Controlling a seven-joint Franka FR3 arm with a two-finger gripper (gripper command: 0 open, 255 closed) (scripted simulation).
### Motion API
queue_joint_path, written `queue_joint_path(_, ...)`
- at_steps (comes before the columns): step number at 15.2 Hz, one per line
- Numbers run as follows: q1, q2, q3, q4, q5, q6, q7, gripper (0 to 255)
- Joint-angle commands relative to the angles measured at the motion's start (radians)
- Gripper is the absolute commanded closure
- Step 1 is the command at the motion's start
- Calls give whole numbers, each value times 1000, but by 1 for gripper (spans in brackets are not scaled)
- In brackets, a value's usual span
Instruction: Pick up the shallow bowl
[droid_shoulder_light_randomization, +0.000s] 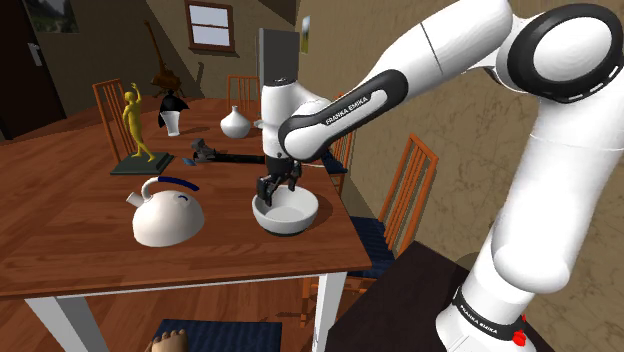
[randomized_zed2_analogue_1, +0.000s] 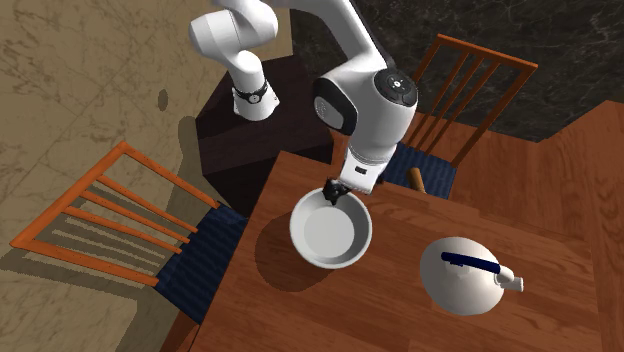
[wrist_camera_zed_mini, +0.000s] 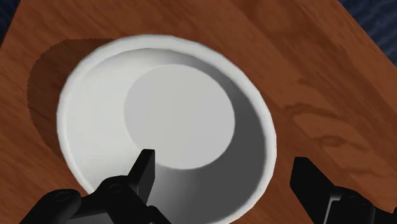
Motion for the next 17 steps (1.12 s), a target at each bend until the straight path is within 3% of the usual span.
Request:
queue_joint_path(1,13,82,3,62,-34,10,35,0)
queue_joint_path(5,50,226,-2,183,-89,15,90,0)
queue_joint_path(14,61,289,-20,163,-127,93,125,0)
queue_joint_path(15,61,290,-20,165,-127,92,125,255)
queue_joint_path(17,61,290,-20,164,-127,93,125,255)
